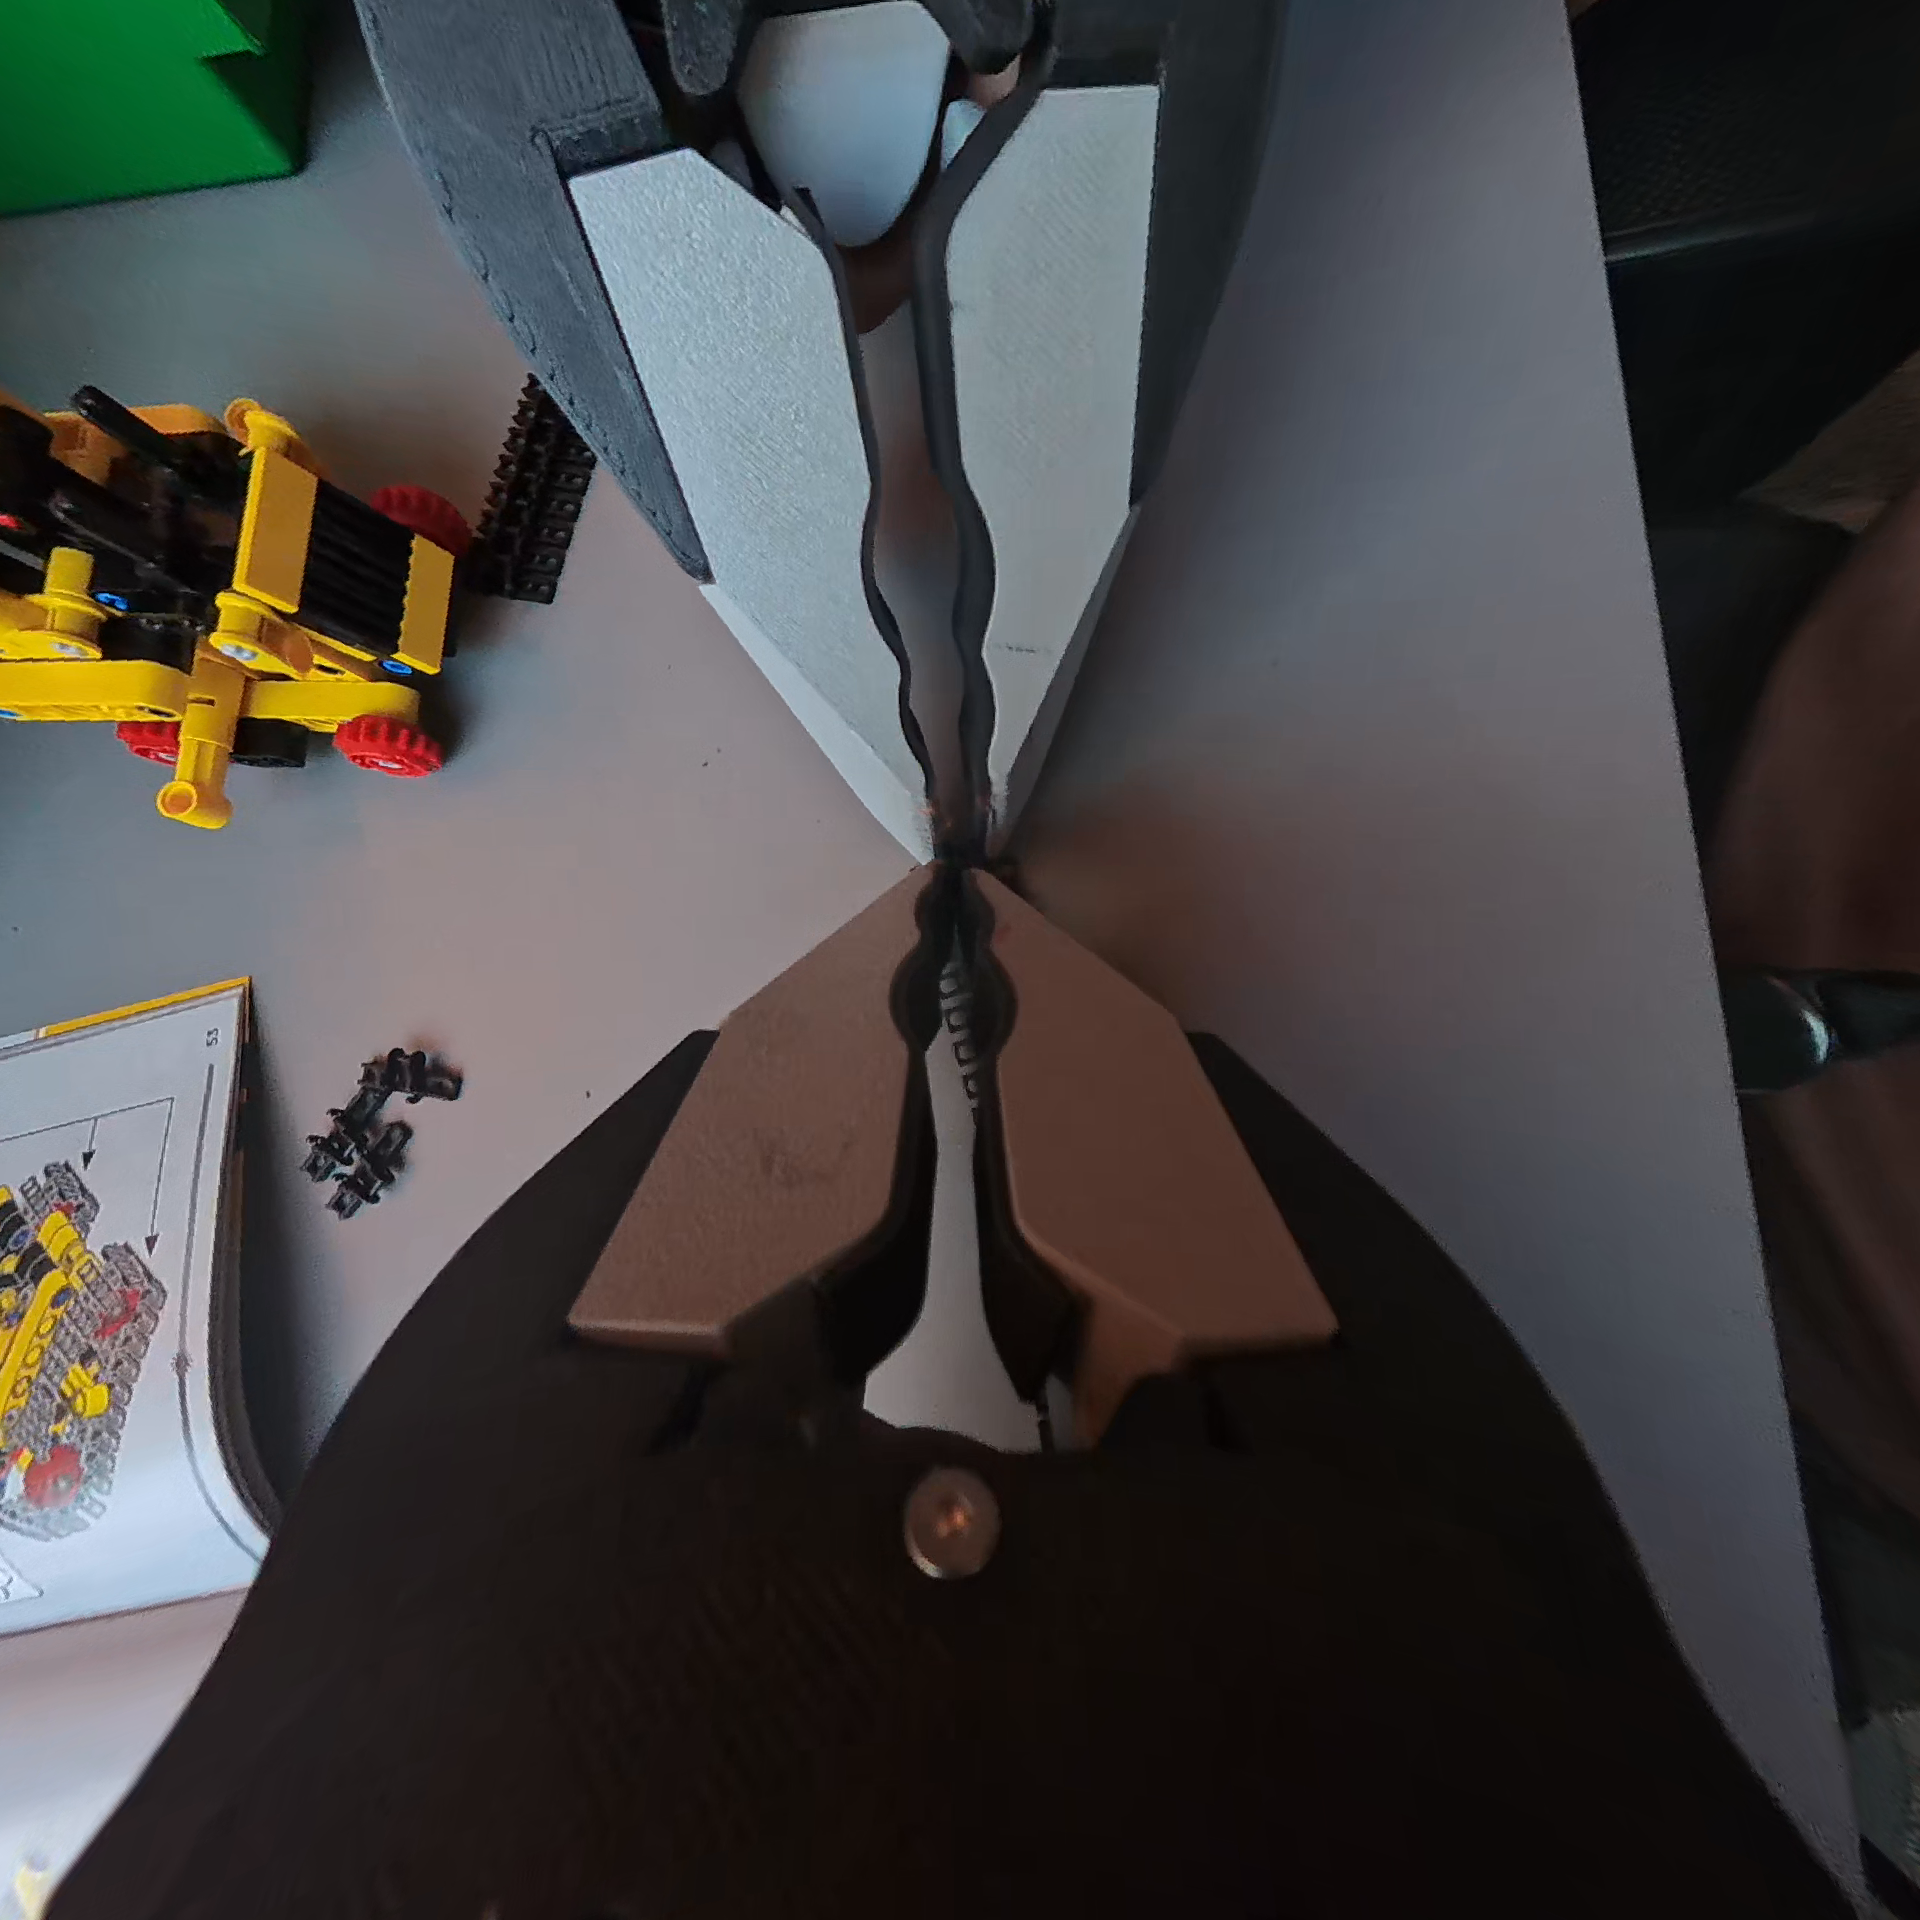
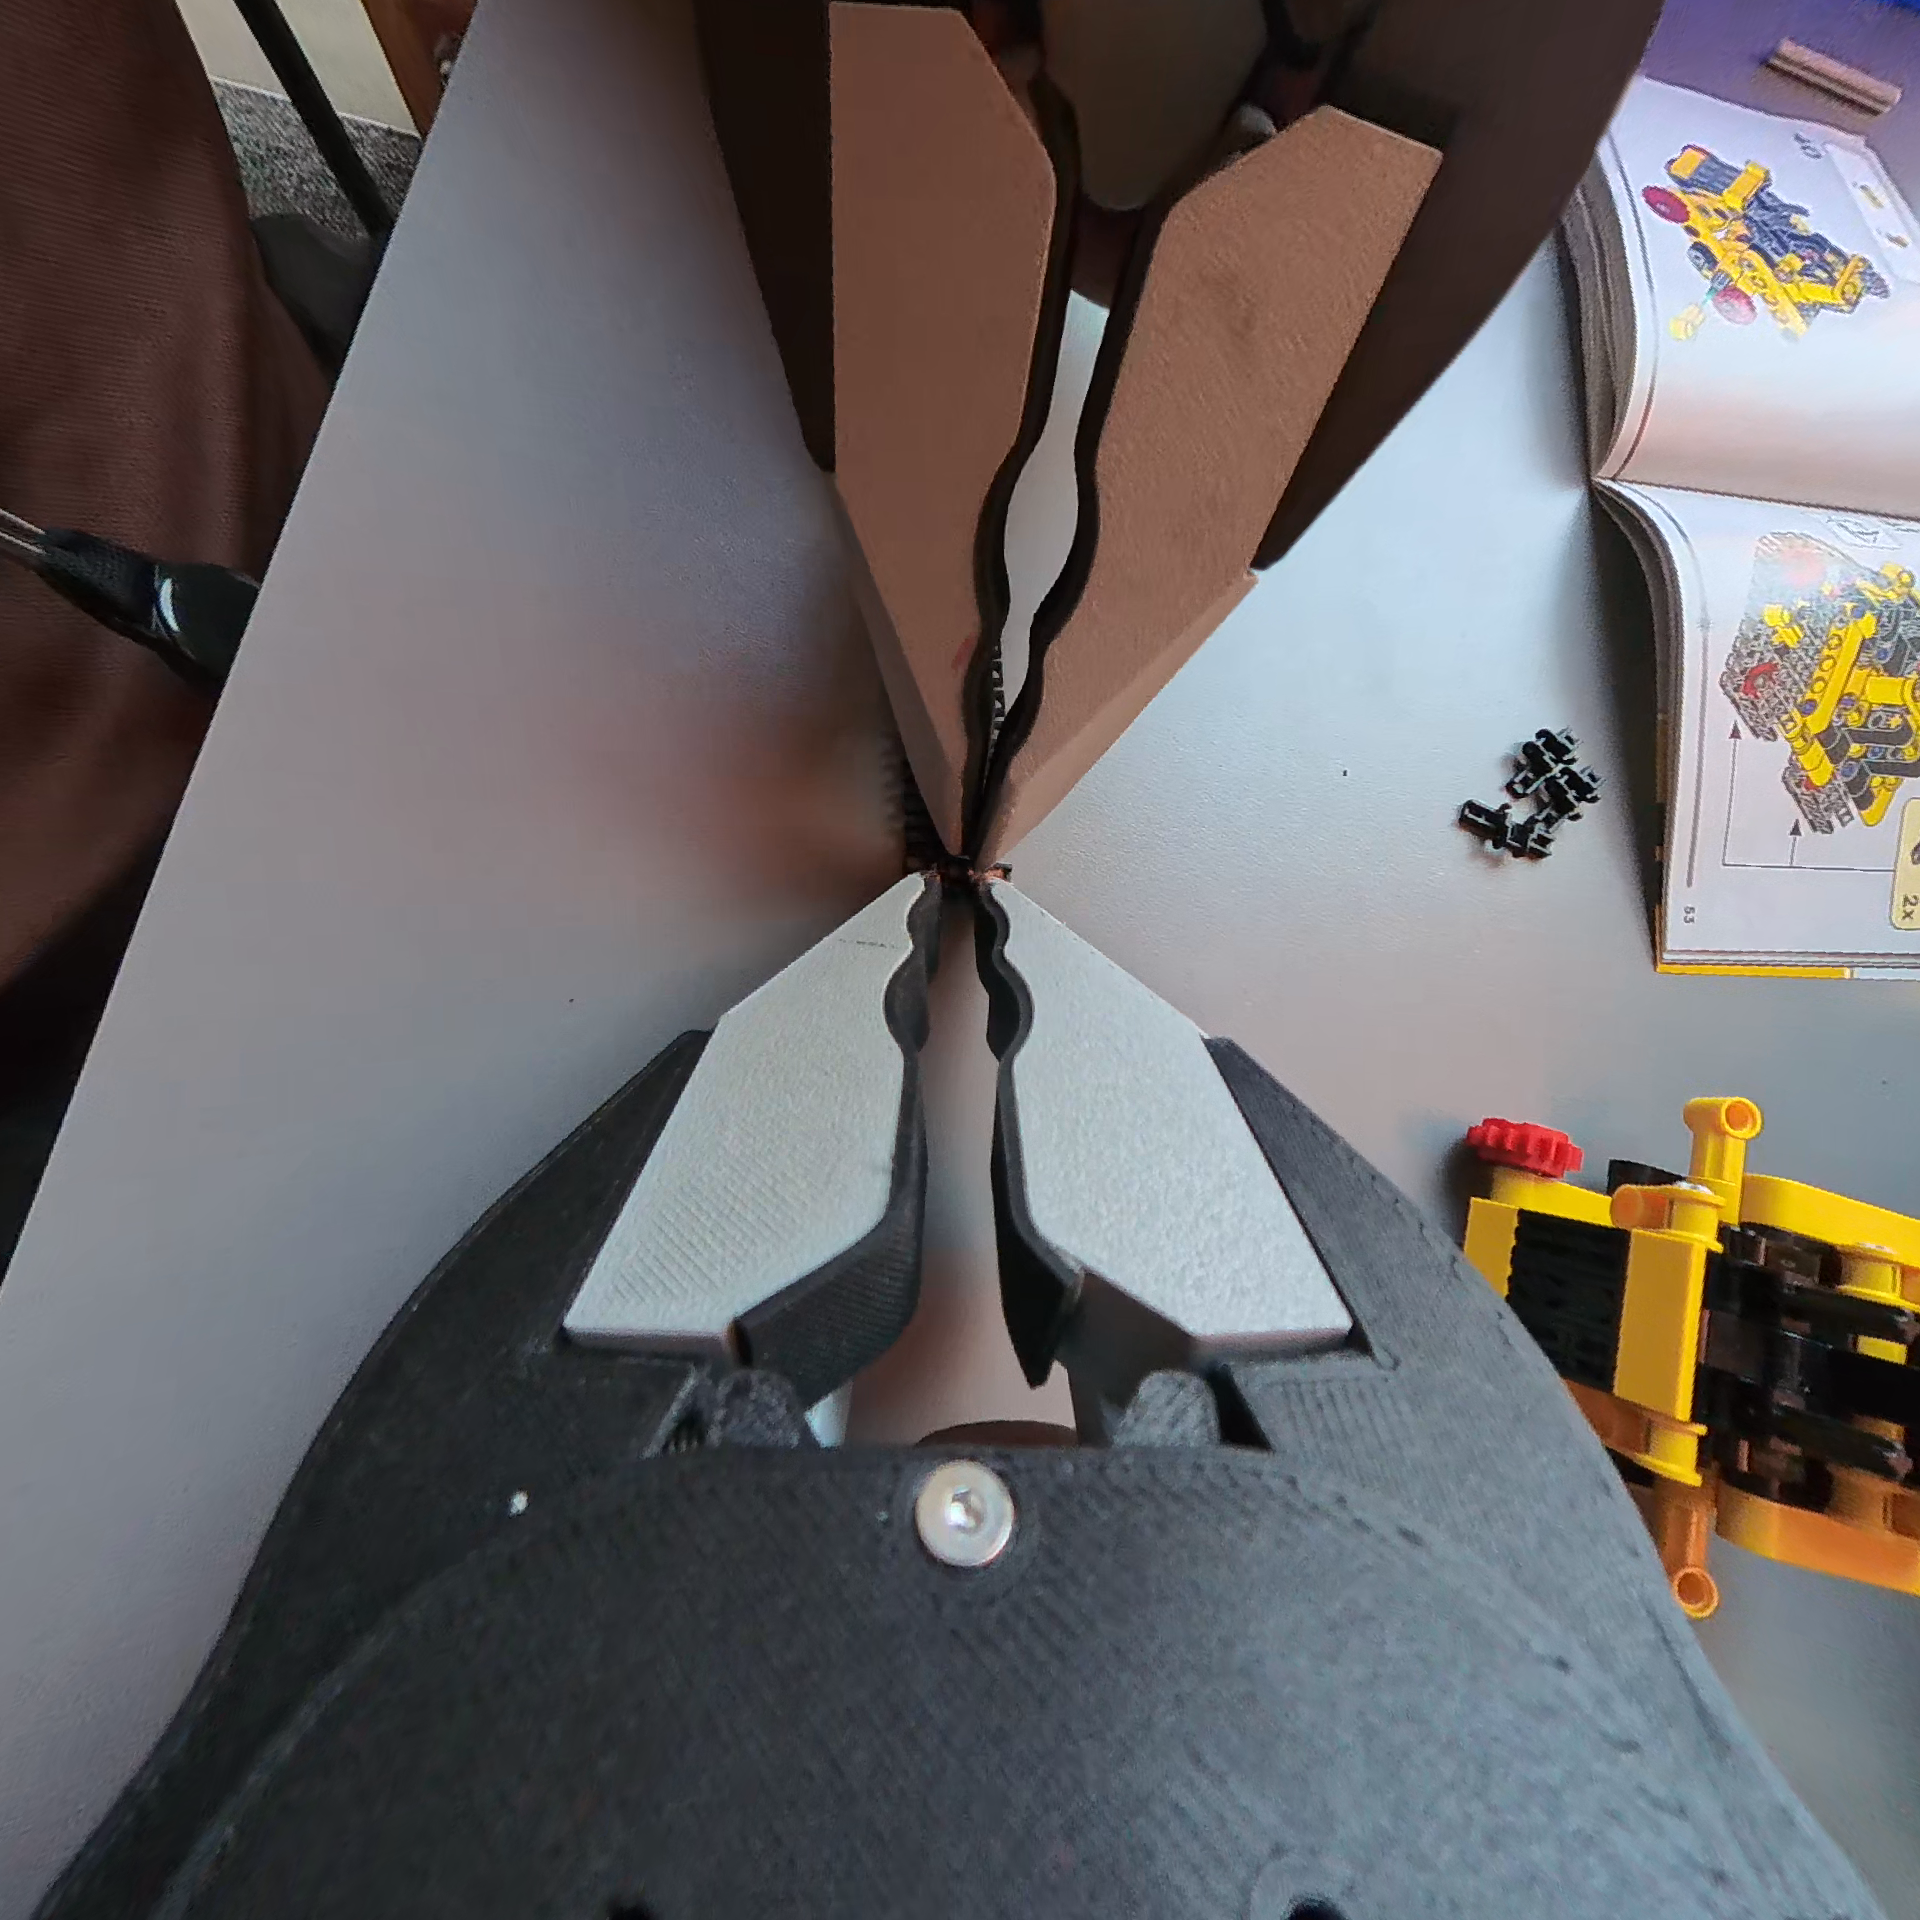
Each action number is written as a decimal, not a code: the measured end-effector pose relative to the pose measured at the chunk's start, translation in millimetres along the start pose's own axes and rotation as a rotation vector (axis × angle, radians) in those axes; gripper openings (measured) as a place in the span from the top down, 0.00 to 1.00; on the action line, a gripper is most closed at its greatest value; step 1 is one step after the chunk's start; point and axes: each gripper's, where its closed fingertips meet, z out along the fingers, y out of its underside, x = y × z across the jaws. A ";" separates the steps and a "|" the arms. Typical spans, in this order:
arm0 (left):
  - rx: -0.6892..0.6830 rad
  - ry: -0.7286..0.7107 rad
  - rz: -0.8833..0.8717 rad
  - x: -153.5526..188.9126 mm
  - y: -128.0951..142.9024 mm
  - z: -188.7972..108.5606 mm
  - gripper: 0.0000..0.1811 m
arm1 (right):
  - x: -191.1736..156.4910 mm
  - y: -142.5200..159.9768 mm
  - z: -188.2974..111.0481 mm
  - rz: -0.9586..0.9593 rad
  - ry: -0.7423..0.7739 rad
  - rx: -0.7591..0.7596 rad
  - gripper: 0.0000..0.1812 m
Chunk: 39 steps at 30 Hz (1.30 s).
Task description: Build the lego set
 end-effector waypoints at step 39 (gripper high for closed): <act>-0.126 -0.016 0.162 -0.7 -0.9 2.7 1.00 | -0.1 3.7 -2.7 -0.093 -0.019 -0.053 0.98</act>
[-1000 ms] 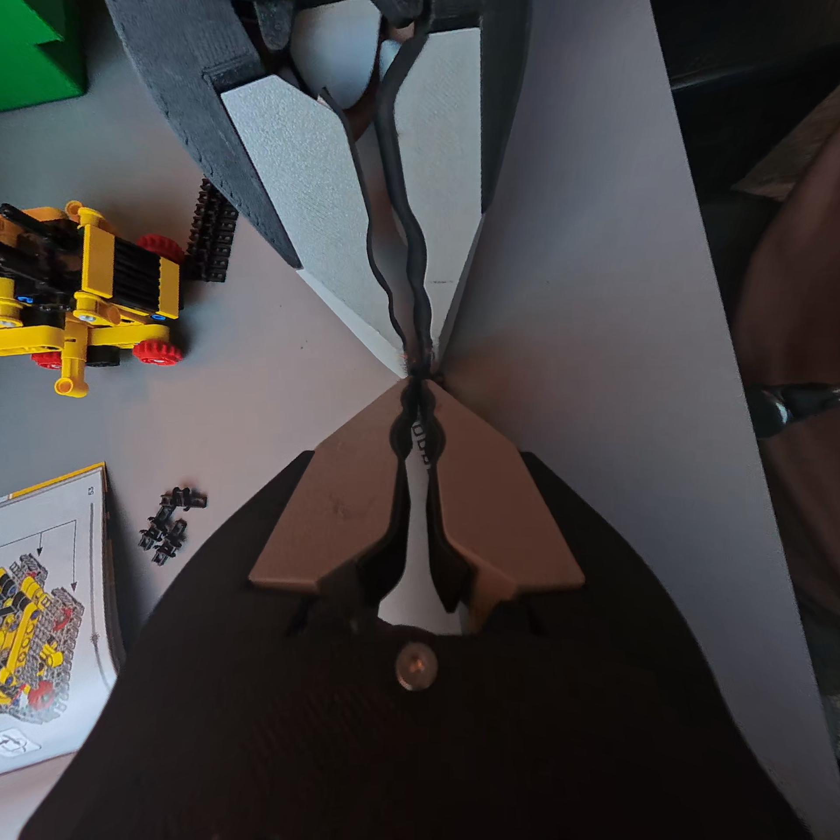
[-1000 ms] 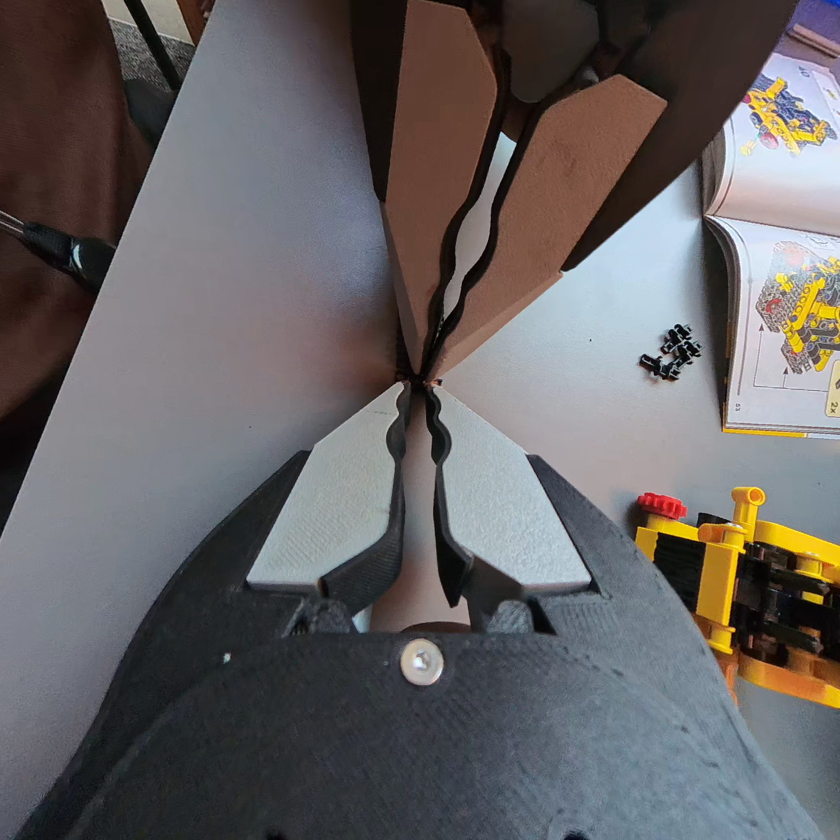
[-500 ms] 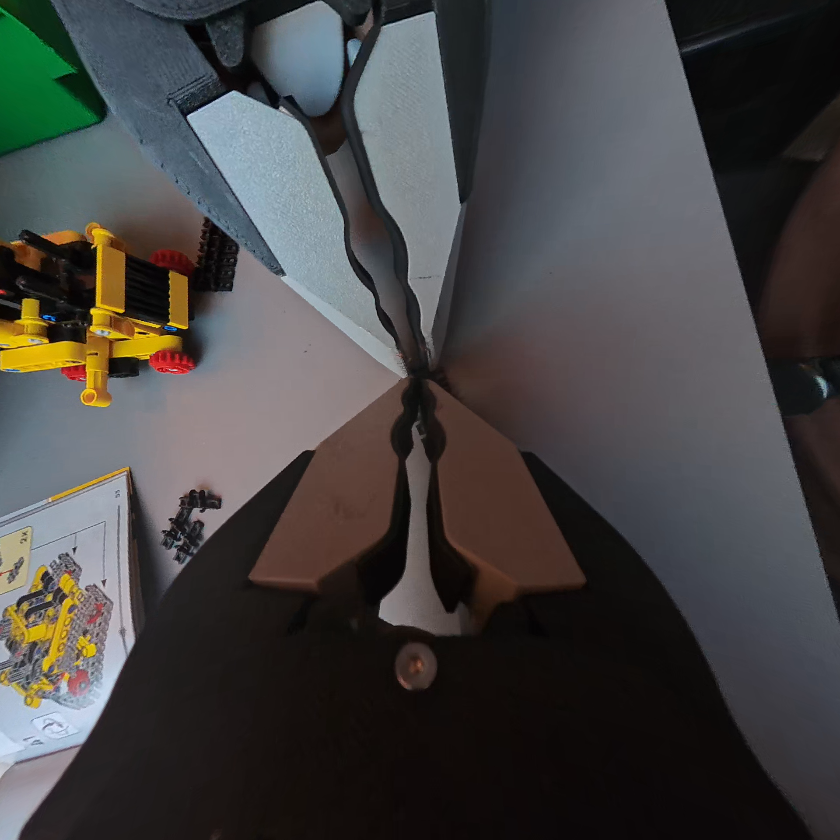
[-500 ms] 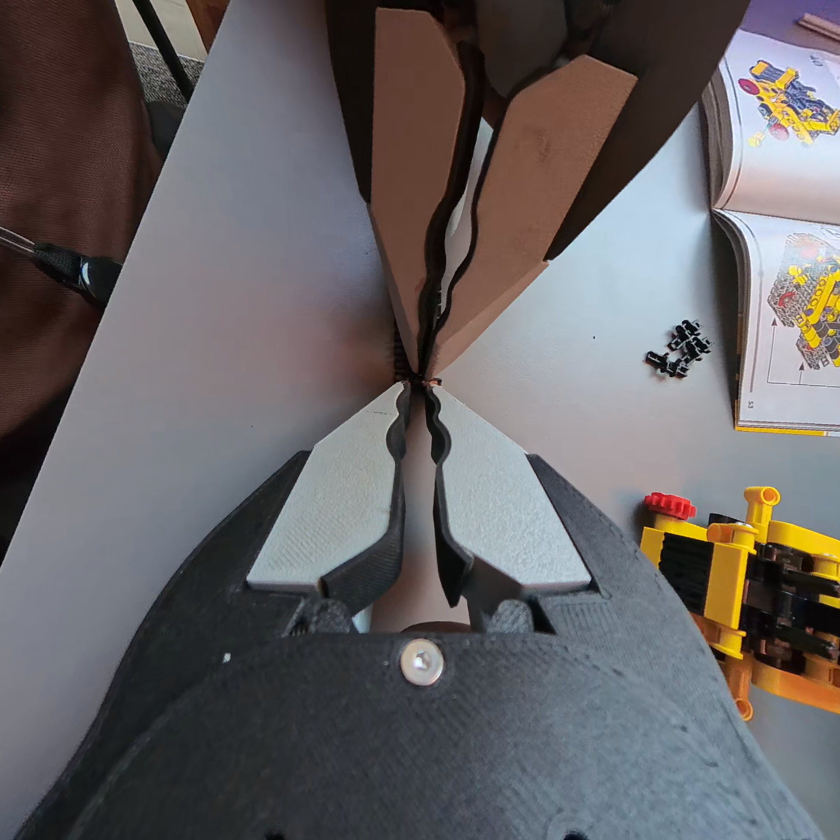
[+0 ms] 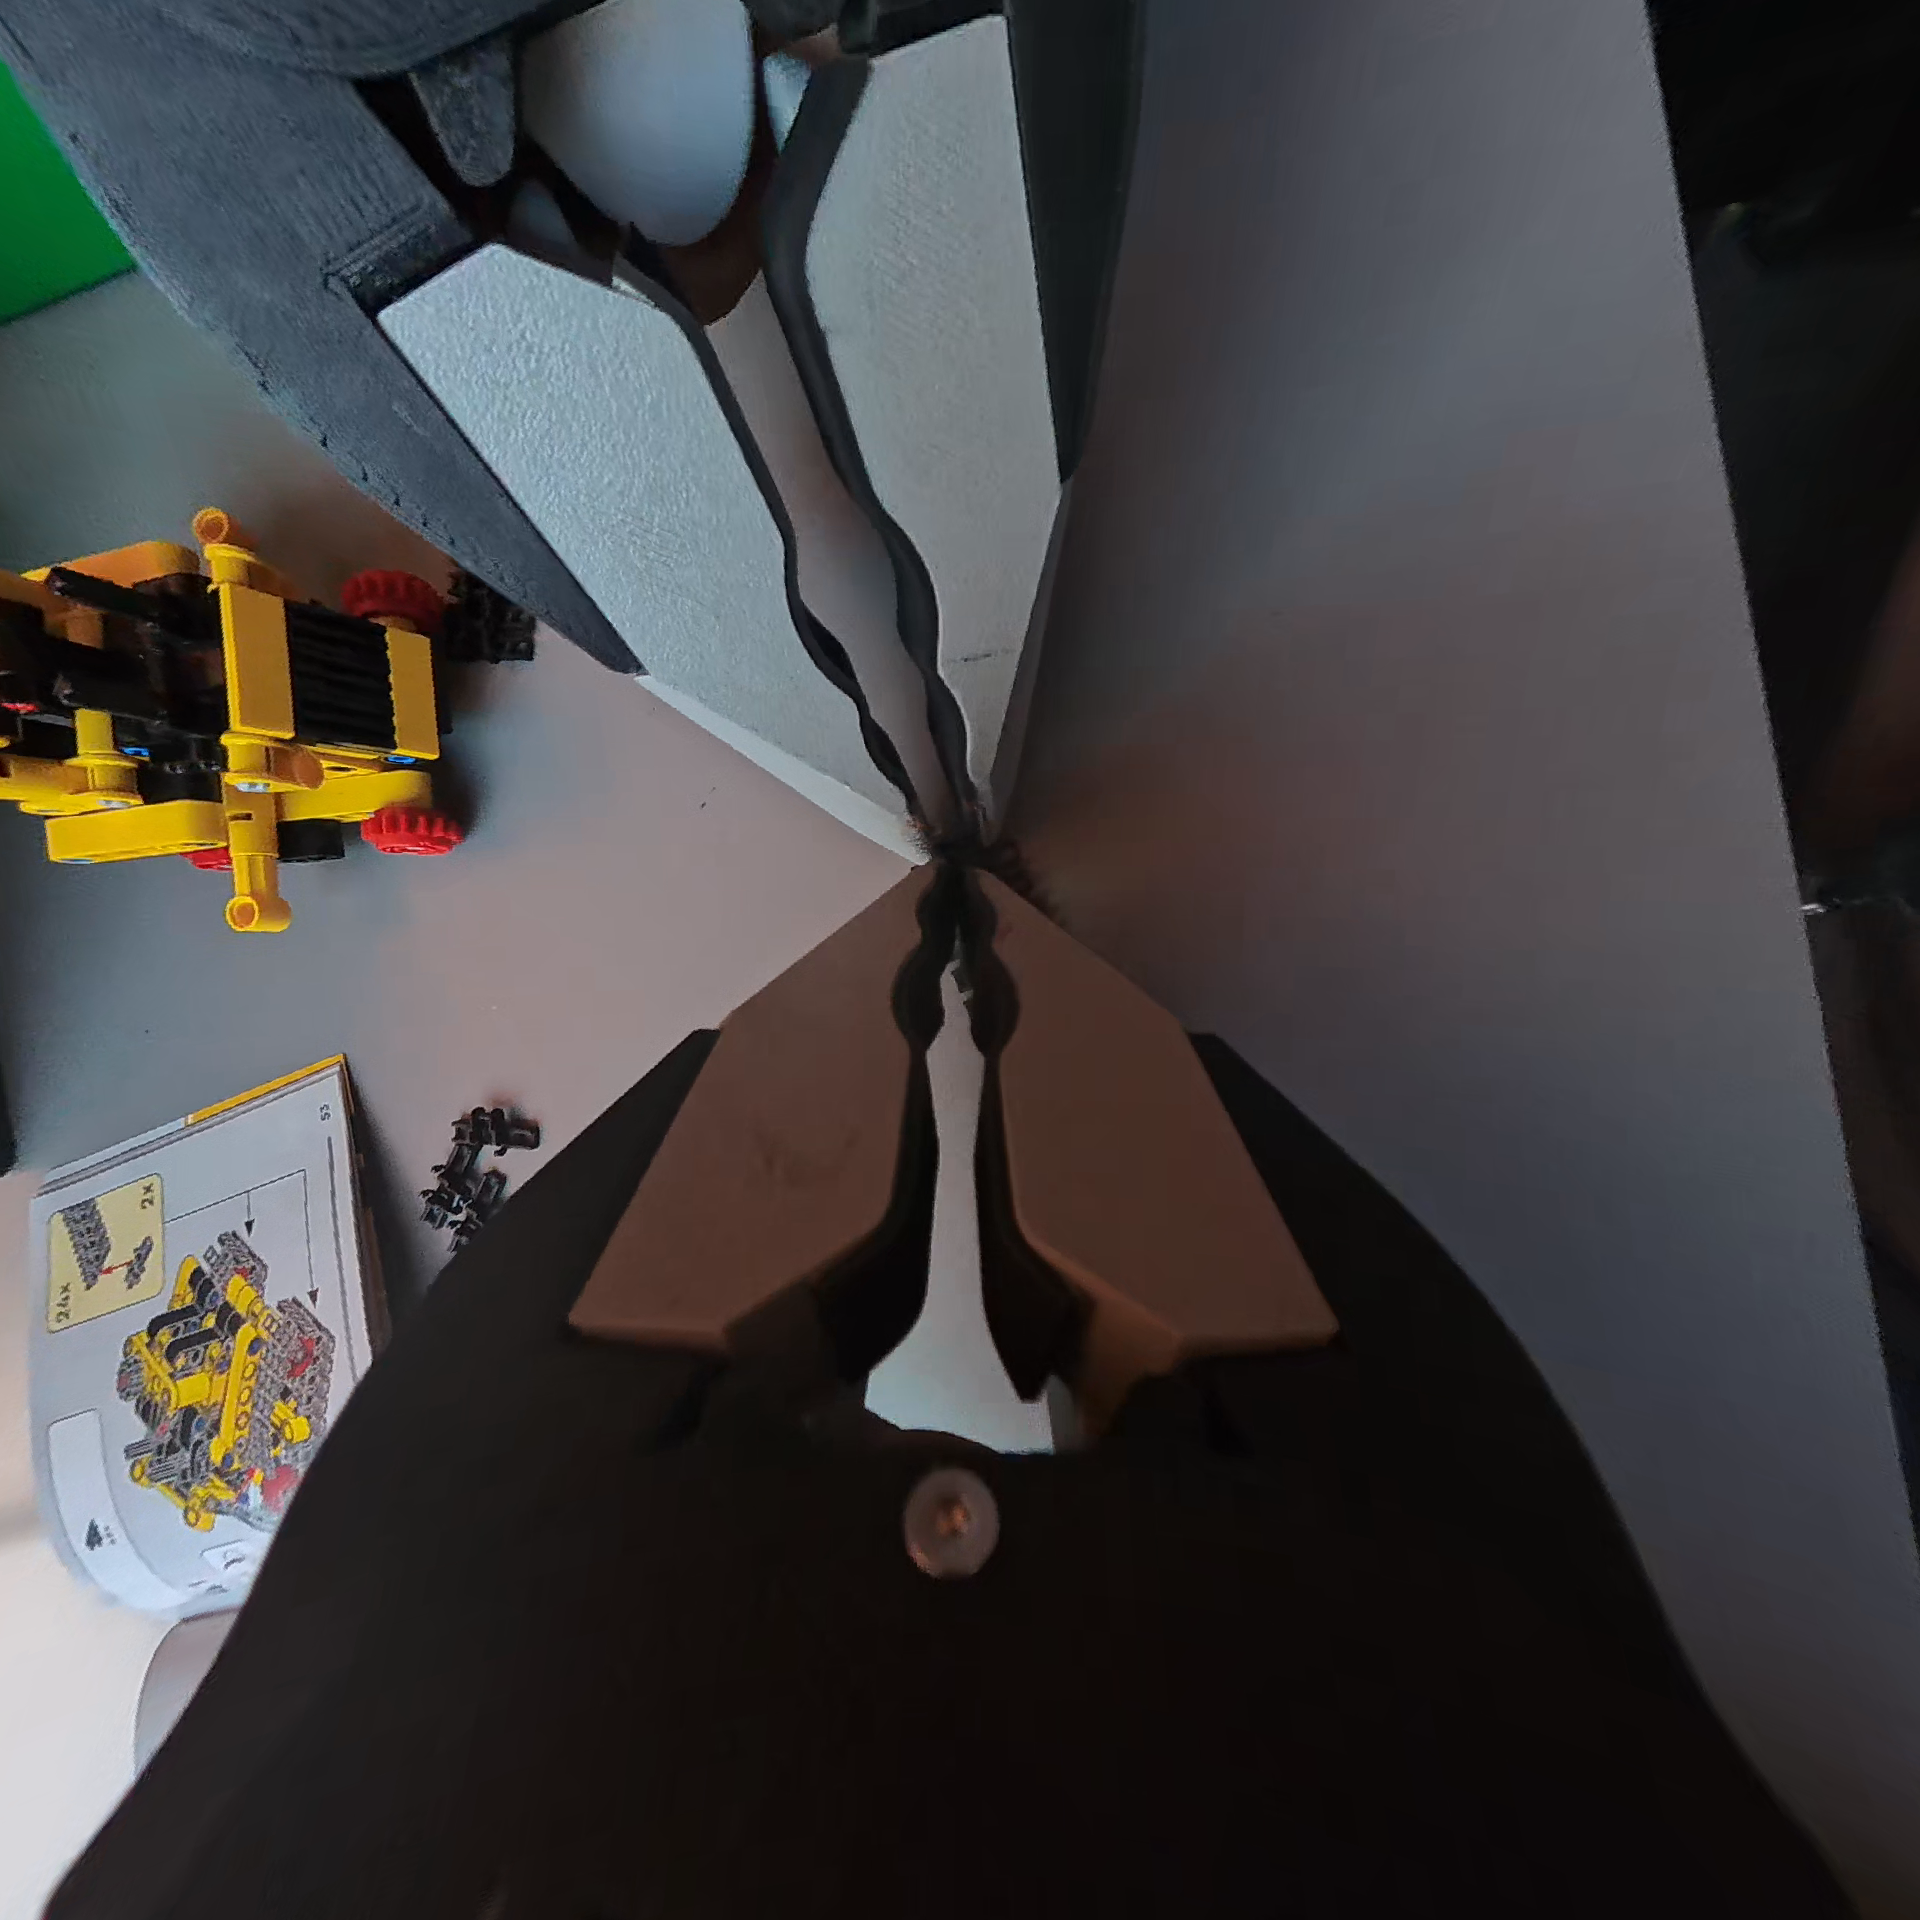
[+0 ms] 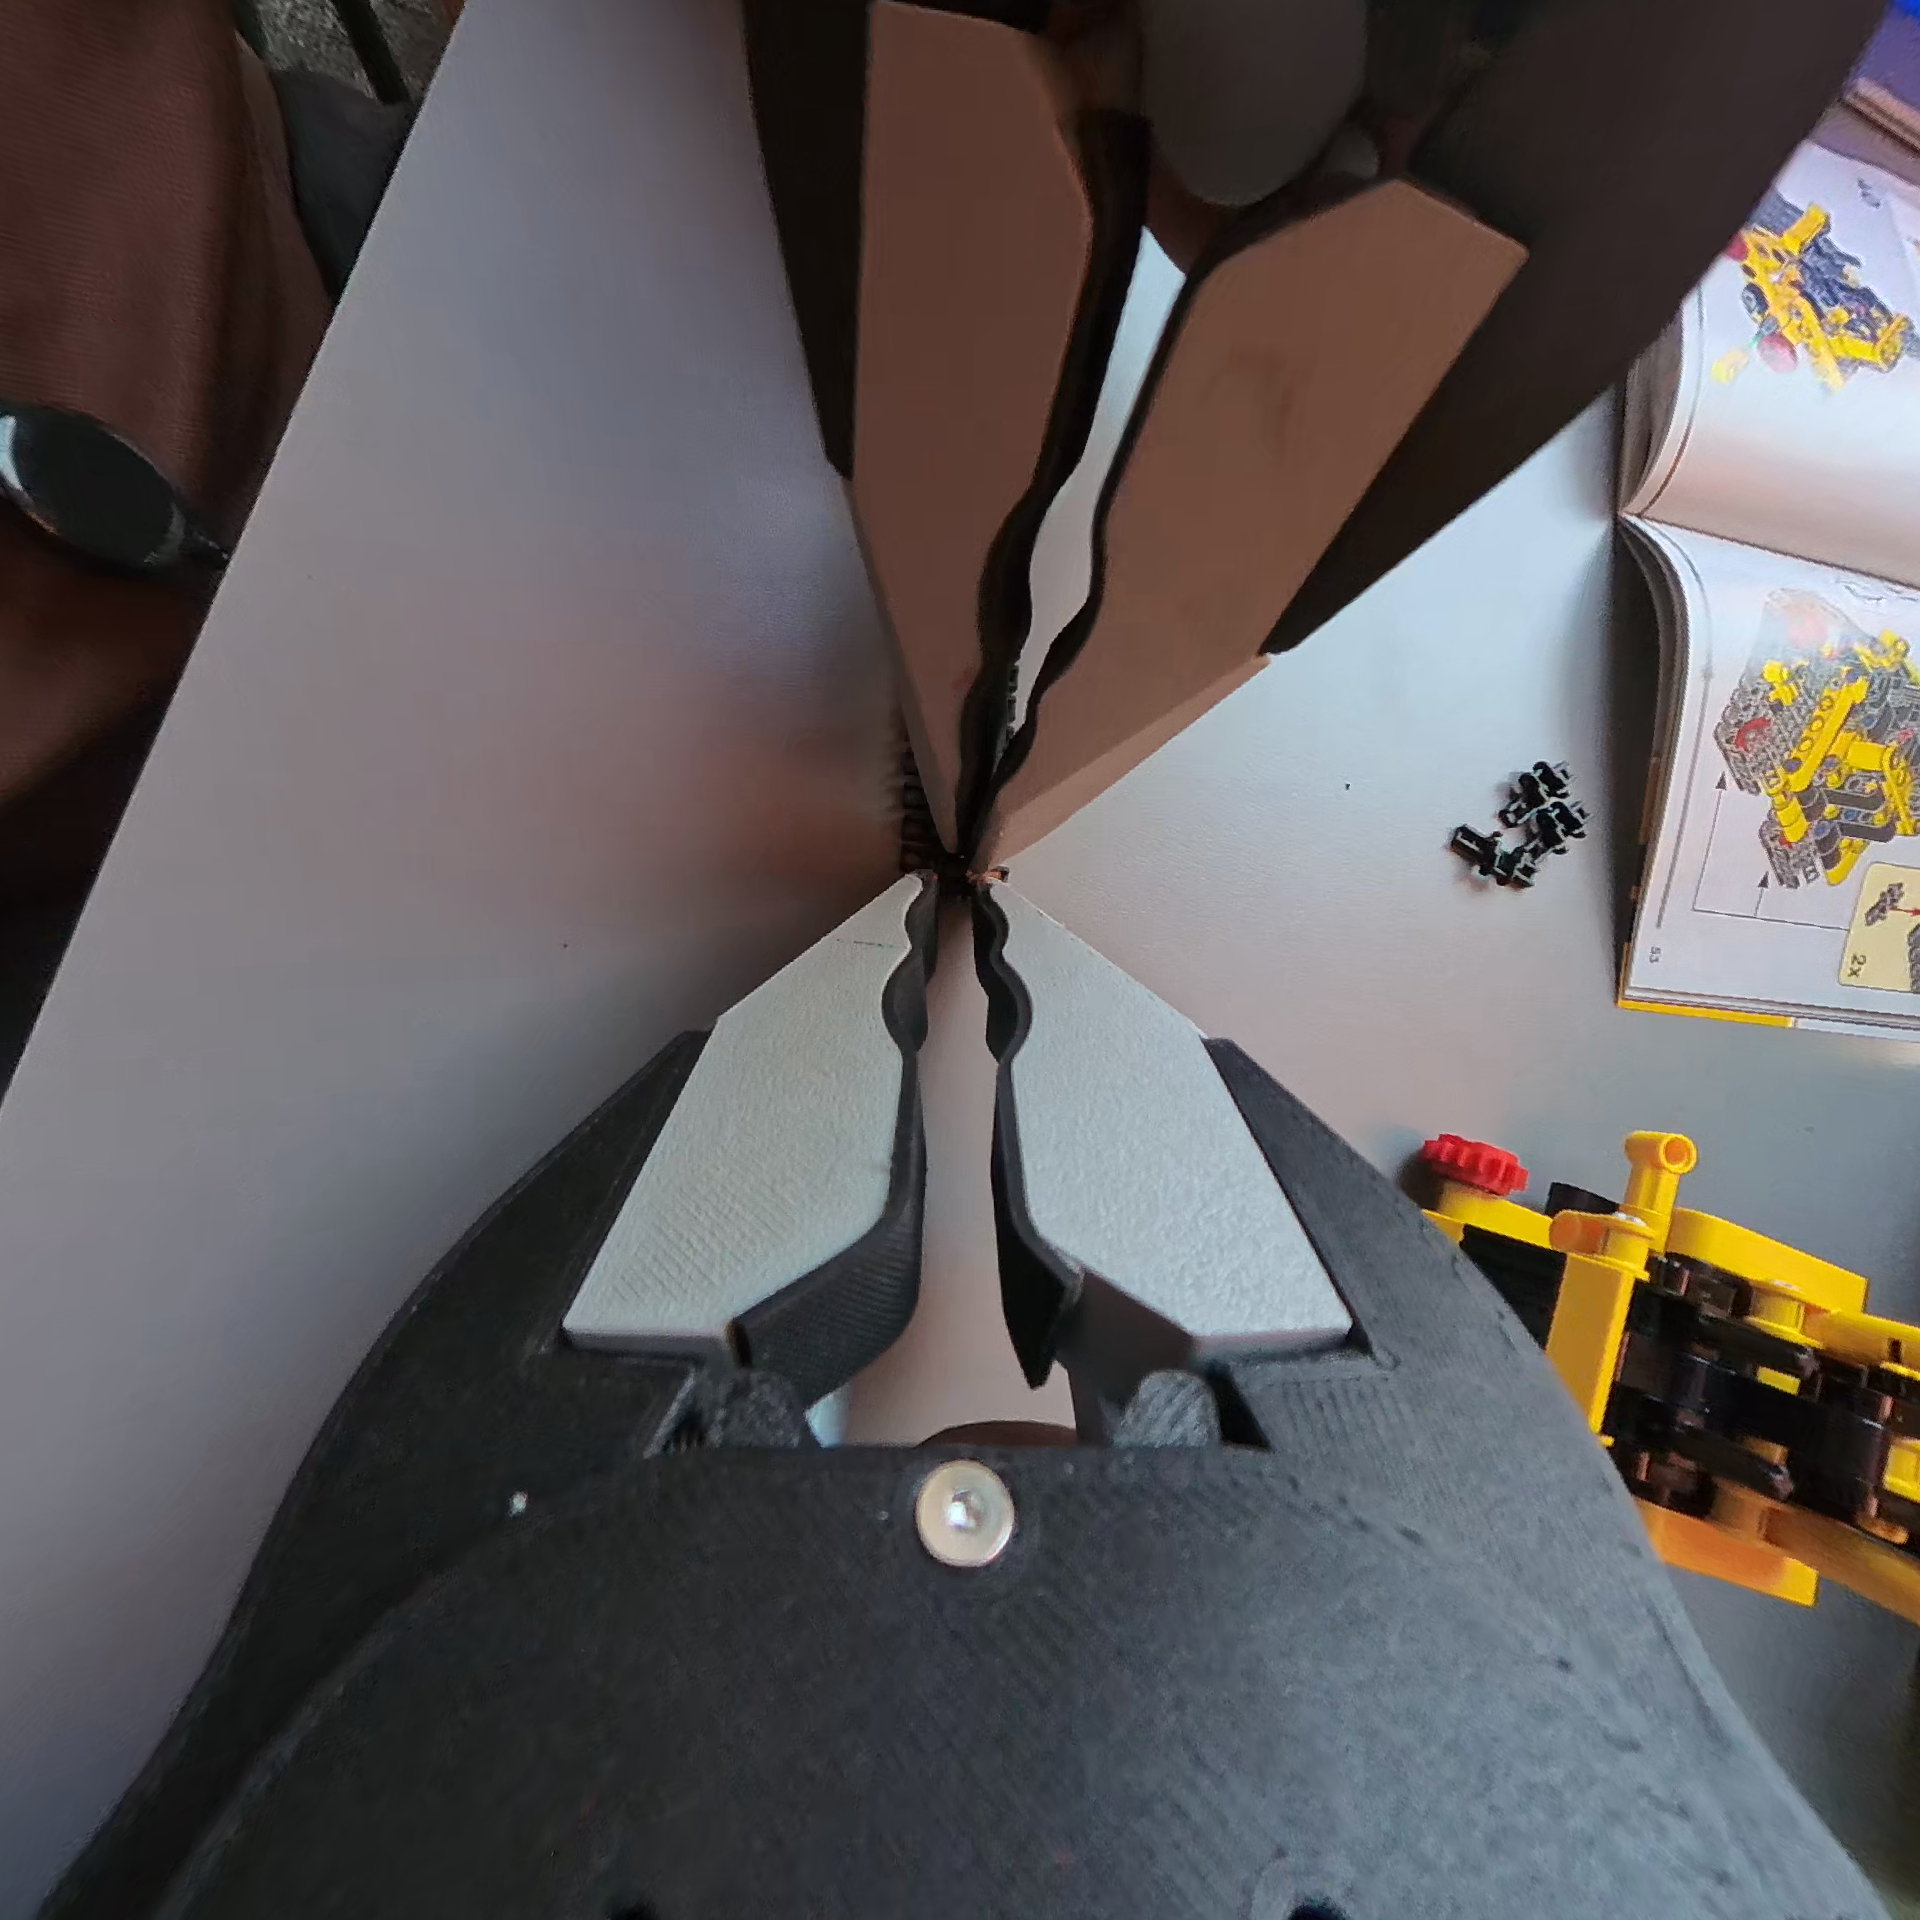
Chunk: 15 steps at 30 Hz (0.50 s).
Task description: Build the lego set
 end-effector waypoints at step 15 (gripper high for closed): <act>0.088 0.045 -0.158 -0.9 -2.5 -3.6 1.00 | 0.4 -1.5 0.8 0.012 0.011 0.035 0.98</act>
